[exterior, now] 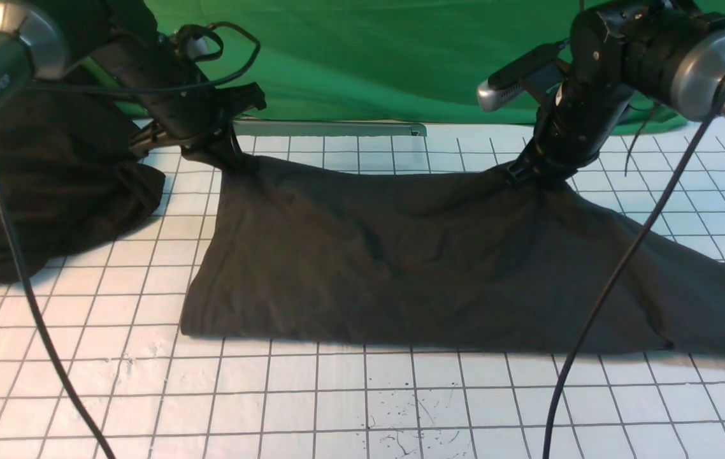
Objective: Fold a long-sleeved shirt over a white checkered tablecloth.
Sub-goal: 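Fold the black garment in half by bringing its near edge over to the far edge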
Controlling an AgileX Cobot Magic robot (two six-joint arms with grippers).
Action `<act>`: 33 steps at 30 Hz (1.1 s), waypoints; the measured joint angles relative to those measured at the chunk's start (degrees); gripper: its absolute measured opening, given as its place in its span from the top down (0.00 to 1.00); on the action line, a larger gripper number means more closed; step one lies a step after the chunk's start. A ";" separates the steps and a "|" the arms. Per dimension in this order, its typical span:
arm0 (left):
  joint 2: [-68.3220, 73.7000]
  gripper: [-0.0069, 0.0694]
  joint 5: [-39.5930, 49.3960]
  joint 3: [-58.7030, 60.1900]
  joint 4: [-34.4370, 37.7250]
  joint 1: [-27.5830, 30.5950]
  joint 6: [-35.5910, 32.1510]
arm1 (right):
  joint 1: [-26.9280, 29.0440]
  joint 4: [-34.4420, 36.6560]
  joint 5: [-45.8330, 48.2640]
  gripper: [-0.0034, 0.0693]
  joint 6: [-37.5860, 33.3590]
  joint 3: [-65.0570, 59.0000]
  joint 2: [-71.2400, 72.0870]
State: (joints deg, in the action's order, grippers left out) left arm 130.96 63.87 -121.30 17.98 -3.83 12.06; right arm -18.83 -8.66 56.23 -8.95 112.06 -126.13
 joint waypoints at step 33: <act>4.36 0.41 -8.06 -2.40 -2.66 1.71 0.28 | 0.68 -5.69 -9.94 0.46 2.10 1.36 -1.92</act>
State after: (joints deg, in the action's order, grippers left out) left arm 135.32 55.81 -123.71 15.32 -2.13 12.33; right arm -18.14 -14.35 46.29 -6.85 113.42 -128.05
